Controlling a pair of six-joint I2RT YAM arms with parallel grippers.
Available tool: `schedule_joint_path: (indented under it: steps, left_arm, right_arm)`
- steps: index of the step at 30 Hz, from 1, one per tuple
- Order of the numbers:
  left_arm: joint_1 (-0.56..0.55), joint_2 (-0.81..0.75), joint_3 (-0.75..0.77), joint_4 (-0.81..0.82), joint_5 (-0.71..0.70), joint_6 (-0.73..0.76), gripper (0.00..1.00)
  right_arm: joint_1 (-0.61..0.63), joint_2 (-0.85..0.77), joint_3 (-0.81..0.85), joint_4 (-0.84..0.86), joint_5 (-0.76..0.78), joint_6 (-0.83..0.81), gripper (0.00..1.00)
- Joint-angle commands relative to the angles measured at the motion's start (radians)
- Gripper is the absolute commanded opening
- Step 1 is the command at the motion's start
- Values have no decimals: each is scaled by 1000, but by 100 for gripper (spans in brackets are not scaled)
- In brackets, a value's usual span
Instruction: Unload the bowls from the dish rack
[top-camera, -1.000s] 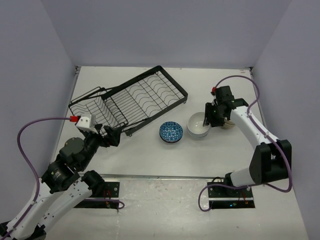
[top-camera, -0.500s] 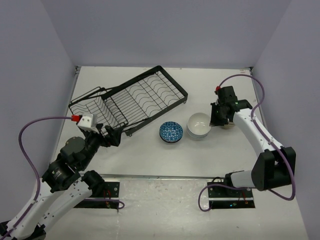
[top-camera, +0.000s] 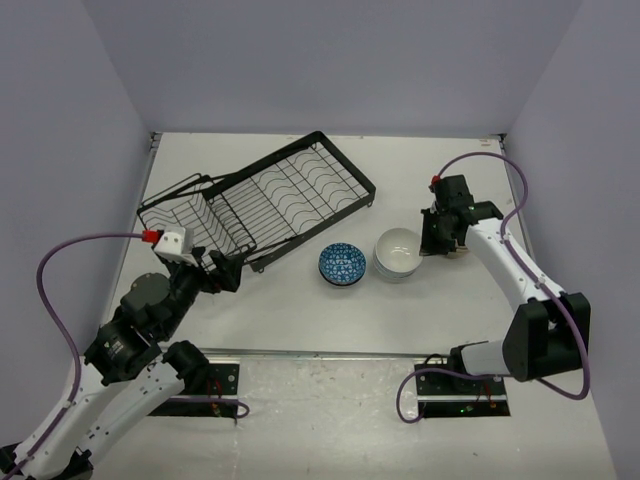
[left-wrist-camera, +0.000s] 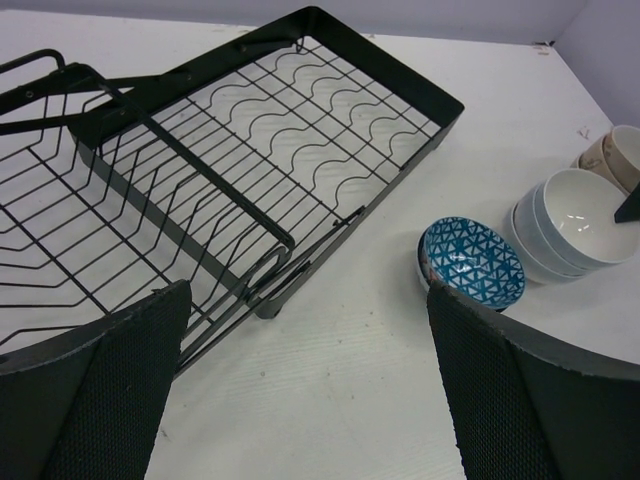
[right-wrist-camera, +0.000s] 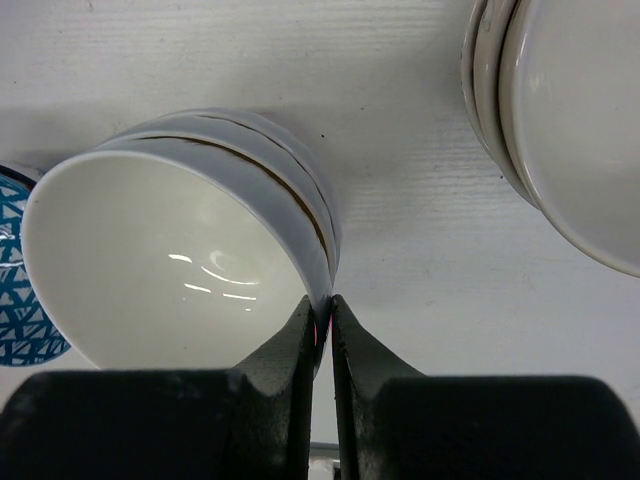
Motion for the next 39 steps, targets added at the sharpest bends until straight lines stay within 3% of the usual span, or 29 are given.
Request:
schedule_joint_path:
  steps: [1, 8, 13, 17, 18, 20, 21, 27, 31, 36, 39]
  left_arm:
    - [40, -1, -5, 48, -14, 20, 100]
    - [196, -23, -26, 98, 107, 49, 100]
    - [206, 2, -20, 94, 123, 55, 100]
    - [206, -3, -22, 97, 124, 55, 100]
    - [207, -3, -22, 97, 123, 55, 100]
    - [209, 0, -22, 97, 103, 48, 100]
    - [210, 8, -20, 88, 67, 43, 100]
    - [241, 49, 20, -13, -179, -53, 100]
    - [250, 43, 49, -75, -254, -99, 100]
    - [250, 13, 60, -77, -293, -72, 100]
    - [250, 31, 53, -32, -313, -9, 100]
  right_arm:
    - [1, 10, -5, 25, -25, 7, 9]
    - [1, 32, -6, 46, -56, 4, 8]
    - [3, 44, -8, 60, -67, 6, 9]
    - [1, 20, -11, 55, -38, 15, 30]
    - [1, 11, -8, 51, -35, 18, 39]
    - [3, -21, -2, 45, -27, 19, 44]
    - [1, -32, 7, 34, -20, 24, 53]
    - [4, -194, 70, -50, 60, 38, 69]
    - [12, -391, 107, -86, 100, 20, 99]
    - [18, -723, 84, -66, 133, 27, 99]
    - [18, -831, 60, -57, 164, -31, 99]
